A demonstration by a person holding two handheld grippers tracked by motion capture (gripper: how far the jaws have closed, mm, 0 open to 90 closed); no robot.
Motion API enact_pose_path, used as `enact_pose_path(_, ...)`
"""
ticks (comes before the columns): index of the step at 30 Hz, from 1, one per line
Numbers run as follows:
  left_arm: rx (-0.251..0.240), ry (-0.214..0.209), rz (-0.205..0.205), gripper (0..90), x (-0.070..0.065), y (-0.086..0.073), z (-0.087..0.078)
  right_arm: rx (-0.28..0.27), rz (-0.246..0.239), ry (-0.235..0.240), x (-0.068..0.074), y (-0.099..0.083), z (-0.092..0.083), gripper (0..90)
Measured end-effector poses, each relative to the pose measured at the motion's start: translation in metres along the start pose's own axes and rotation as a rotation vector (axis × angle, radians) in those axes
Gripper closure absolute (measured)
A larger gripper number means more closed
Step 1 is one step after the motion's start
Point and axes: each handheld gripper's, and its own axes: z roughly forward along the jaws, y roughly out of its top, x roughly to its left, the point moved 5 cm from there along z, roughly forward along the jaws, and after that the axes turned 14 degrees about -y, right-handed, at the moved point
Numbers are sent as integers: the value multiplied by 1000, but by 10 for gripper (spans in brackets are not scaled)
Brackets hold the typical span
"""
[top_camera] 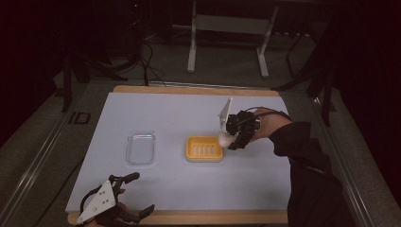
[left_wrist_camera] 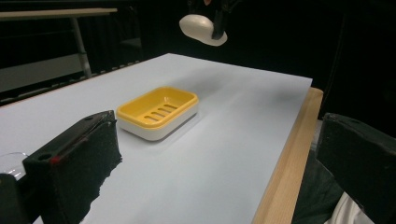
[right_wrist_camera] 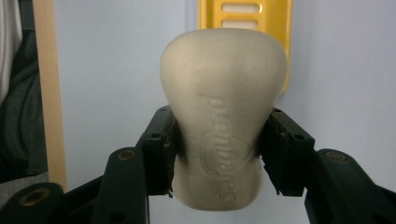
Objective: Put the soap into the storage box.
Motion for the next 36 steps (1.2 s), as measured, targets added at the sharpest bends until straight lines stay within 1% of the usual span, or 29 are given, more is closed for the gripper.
enact_pose_path(2,1,-1,0,0,0,0,0,-7,-9,-3,0,2,-1,496)
enact_pose_path(3,0,-1,0,0,0,0,0,-10,-10,5,0,5,-1,496)
enact_pose_path(4,0,0,0,0,0,0,0,-11,-22,1,0,10,-2,496)
enact_pose_path(6,0,-1,0,0,0,0,0,-12,-25,2,-1,12,-2,496)
enact_pose_path(7,0,-2,-1,0,0,0,0,-23,-30,-3,-2,16,-2,496)
enact_pose_path(12,0,-2,-1,0,0,0,0,-44,-38,-11,-4,24,-1,496)
enact_pose_path(14,1,-1,1,0,0,0,0,-56,-30,-15,-7,27,0,496)
enact_pose_path(18,1,-1,2,0,0,0,0,-78,-40,-18,-9,33,2,496)
enact_pose_path(20,-3,-4,-4,0,0,0,-1,-93,-37,-16,-9,36,3,496)
enact_pose_path(21,-3,-4,-4,0,0,0,-1,-112,-44,-16,-9,37,3,496)
enact_pose_path(23,-10,-5,-10,0,1,1,-2,-135,-36,-16,-10,40,3,496)
enact_pose_path(25,-11,-3,-10,0,1,1,-2,-154,-34,-18,-11,42,4,496)
enact_pose_path(33,-5,-4,-5,0,0,0,-2,-167,-30,-12,-13,43,11,496)
enact_pose_path(36,-5,-3,-5,0,1,0,-2,-174,-28,2,-12,43,19,496)
